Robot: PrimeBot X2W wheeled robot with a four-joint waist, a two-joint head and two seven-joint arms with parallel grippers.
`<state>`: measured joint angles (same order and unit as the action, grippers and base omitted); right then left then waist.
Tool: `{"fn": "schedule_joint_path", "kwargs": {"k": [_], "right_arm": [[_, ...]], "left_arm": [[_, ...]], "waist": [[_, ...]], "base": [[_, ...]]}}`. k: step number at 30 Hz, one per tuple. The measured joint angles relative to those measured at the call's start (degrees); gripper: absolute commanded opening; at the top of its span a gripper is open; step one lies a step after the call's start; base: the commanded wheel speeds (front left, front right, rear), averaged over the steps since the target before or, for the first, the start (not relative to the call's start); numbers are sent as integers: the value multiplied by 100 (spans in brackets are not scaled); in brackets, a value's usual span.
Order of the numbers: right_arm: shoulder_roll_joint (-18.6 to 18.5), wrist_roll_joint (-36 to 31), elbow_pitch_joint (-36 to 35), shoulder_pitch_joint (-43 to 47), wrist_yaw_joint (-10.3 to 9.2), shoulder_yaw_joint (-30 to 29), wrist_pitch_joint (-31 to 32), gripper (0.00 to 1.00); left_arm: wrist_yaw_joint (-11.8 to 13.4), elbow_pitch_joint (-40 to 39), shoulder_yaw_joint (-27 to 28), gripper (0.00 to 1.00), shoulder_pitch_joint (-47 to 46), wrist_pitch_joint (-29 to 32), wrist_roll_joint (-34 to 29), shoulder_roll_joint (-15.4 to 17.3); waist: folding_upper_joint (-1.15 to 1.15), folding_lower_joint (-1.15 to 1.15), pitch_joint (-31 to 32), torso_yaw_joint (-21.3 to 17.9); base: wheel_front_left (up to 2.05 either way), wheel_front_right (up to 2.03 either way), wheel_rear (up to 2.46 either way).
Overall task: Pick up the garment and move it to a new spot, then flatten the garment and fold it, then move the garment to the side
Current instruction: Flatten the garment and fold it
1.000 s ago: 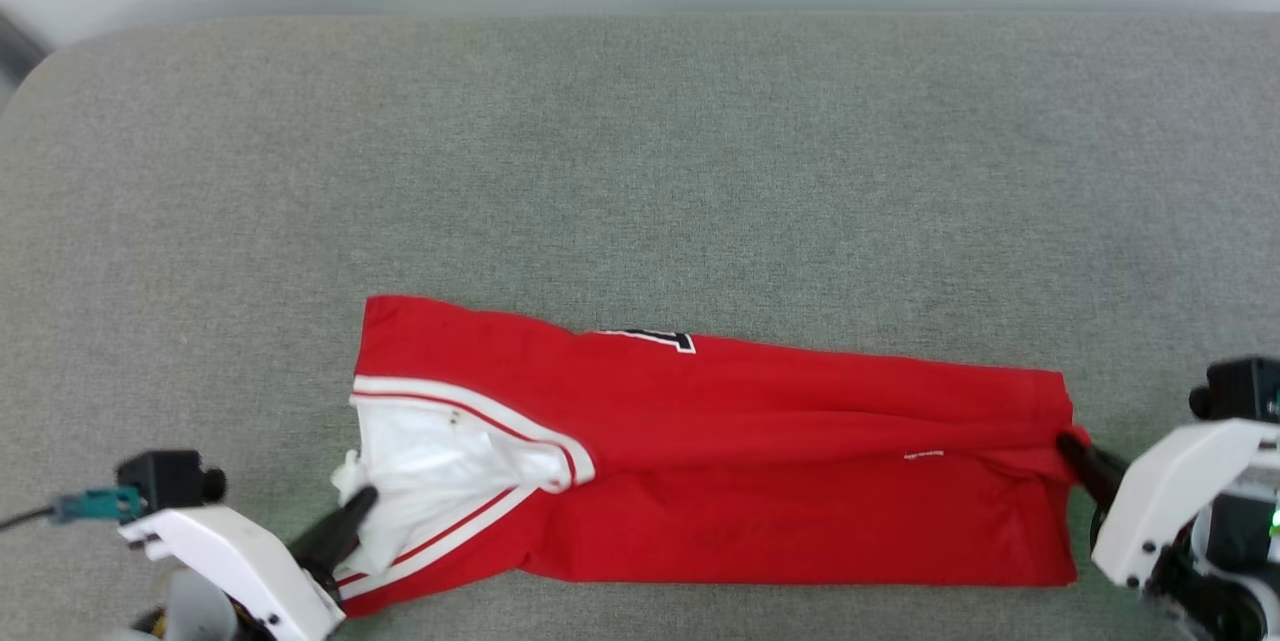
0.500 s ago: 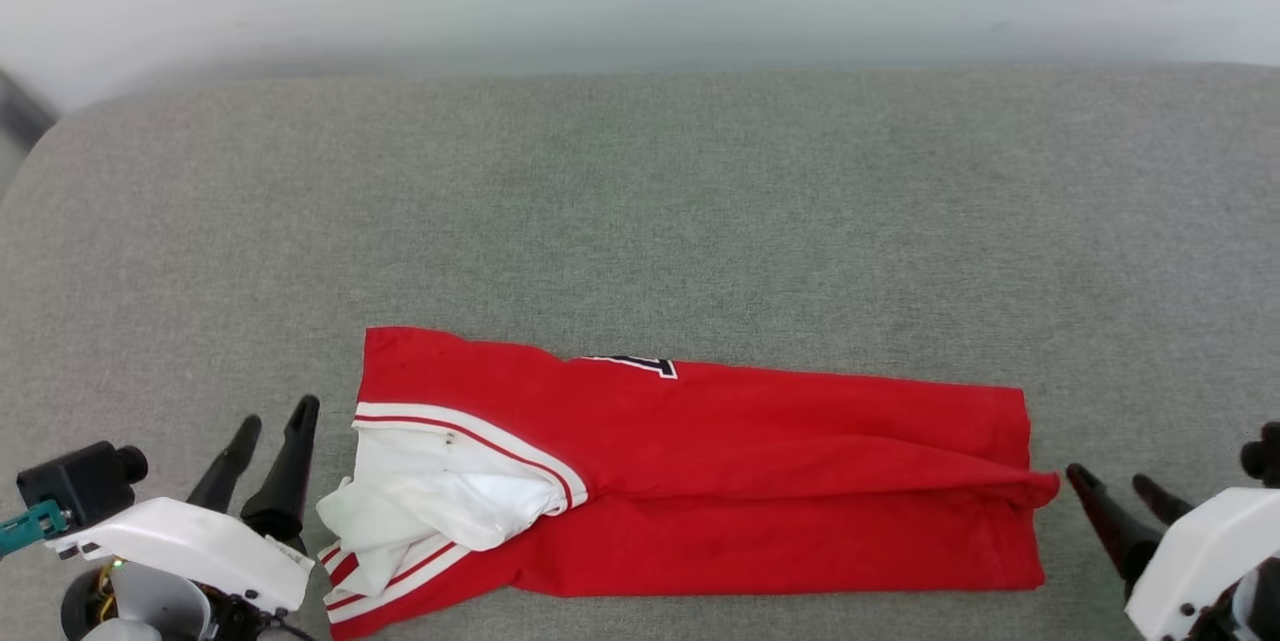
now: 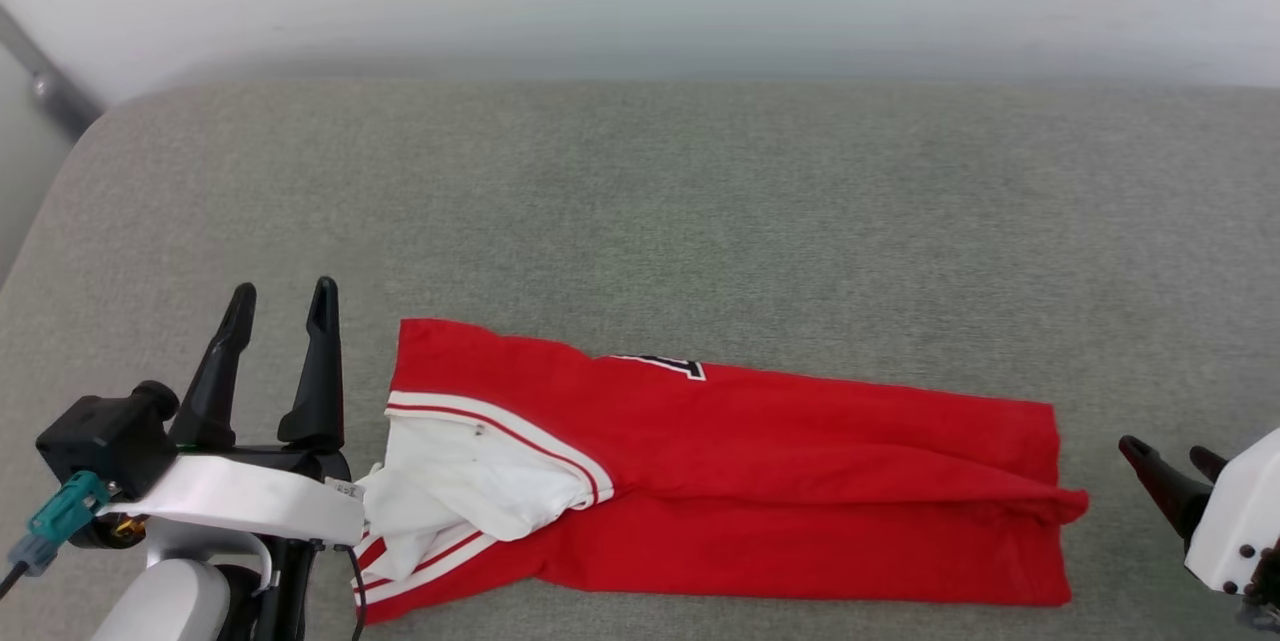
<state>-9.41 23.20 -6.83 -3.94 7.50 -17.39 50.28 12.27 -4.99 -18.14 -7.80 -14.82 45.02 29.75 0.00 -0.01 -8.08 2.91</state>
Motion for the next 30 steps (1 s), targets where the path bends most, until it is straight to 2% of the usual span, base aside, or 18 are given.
{"fn": "schedule_joint_path", "kwargs": {"k": [8,17,18,19,20,30], "right_arm": [[186,-41,509,-104,0,64,344,100],[319,-24,1023,-251,-1,189,476,100],[316,3,1065,-281,-2,202,477,84],[309,4,1089,-296,-2,230,470,44],[302,7,1110,-308,-7,258,460,0],[255,113,1101,-332,-9,581,321,0]], "left_arm": [[-211,-123,32,100,-99,-9,-650,-307],[-430,-76,100,100,-187,-9,-959,-555],[-450,-55,119,100,-187,-9,-961,-566],[-464,-34,131,100,-185,-9,-979,-584],[-472,-20,143,100,-180,-9,-1000,-599],[-442,32,221,100,35,-8,-1087,-570]], "waist": [[0,0,-318,326],[0,0,-652,518],[0,0,-659,517],[0,0,-659,515],[0,0,-650,509],[0,1,-349,361]], "base": [[0,0,0],[0,0,0],[0,0,0],[0,0,0],[0,0,0],[0,0,0]]}}
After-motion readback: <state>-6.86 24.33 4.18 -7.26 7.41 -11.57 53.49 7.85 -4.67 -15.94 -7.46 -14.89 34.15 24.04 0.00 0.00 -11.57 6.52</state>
